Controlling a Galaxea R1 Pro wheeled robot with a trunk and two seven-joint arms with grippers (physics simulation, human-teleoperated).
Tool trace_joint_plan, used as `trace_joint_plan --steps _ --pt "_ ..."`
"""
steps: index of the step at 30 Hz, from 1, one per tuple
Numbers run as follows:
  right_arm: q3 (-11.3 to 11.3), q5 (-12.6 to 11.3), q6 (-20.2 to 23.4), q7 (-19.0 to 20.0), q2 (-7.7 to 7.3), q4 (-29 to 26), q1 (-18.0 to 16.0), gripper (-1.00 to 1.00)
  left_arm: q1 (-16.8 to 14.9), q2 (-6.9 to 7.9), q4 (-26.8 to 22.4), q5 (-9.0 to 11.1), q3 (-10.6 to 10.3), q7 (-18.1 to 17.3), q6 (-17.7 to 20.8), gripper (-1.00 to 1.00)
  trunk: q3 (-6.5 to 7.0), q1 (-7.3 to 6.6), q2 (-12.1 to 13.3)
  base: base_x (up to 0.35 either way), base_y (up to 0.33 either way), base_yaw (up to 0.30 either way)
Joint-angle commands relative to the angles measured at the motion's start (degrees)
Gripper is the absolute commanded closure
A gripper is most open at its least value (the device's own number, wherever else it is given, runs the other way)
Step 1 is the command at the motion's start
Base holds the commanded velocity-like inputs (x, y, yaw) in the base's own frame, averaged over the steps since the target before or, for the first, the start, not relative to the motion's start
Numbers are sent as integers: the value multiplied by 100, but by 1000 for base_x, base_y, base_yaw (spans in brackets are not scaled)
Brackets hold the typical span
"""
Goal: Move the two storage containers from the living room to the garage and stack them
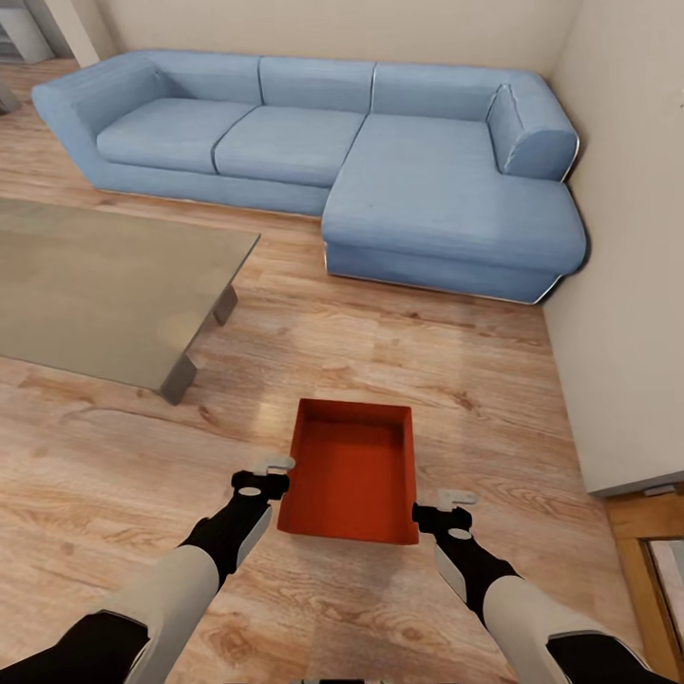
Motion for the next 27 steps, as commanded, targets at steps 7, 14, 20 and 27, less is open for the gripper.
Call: trace_joint_plan --steps 7,14,20,27 --pt "16 -73 -64 -31 -2 4 -3 -100 -2 7 22 52 -48 42 40 -100 -129 154 -284 0 0 0" --pt "0 -101 -74 -25 -11 3 -3 -100 -2 1 26 64 -48 42 36 -100 -255 308 -564 0 0 0" --pt "4 -97 -88 -24 -21 3 -3 -100 -2 0 18 72 -44 42 34 -100 -363 439 -805 0 0 0" --pt "6 -94 -102 -24 -21 3 -3 -100 -2 9 10 76 -34 42 34 -100 -488 593 -1086 0 0 0"
